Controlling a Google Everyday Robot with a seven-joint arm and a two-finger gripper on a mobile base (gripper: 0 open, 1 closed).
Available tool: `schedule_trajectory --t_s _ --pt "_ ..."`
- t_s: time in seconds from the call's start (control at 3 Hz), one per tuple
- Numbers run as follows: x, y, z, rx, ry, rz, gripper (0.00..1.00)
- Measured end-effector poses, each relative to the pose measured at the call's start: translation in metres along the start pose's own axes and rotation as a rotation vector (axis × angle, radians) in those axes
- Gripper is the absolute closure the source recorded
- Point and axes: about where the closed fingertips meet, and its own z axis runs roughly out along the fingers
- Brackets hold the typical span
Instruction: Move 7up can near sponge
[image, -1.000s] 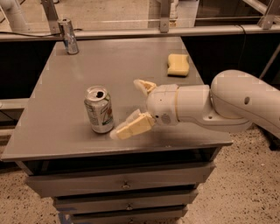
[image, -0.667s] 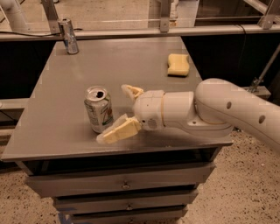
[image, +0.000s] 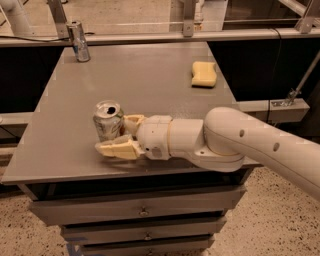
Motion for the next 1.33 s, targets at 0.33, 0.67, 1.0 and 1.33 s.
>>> schedule_trajectory --t_s 0.33,0.67,1.0,1.33 --pt "0.000 -0.009 -0.011 0.054 -0.012 -0.005 0.64" --pt "-0.011 -0.028 -0.042 0.129 -0.007 -0.030 0.88" --pt "-0.032 -0.063 -0.105 0.246 -0.005 -0.058 1.00" --pt "-0.032 -0.063 -0.105 0.246 -0.005 -0.058 1.00"
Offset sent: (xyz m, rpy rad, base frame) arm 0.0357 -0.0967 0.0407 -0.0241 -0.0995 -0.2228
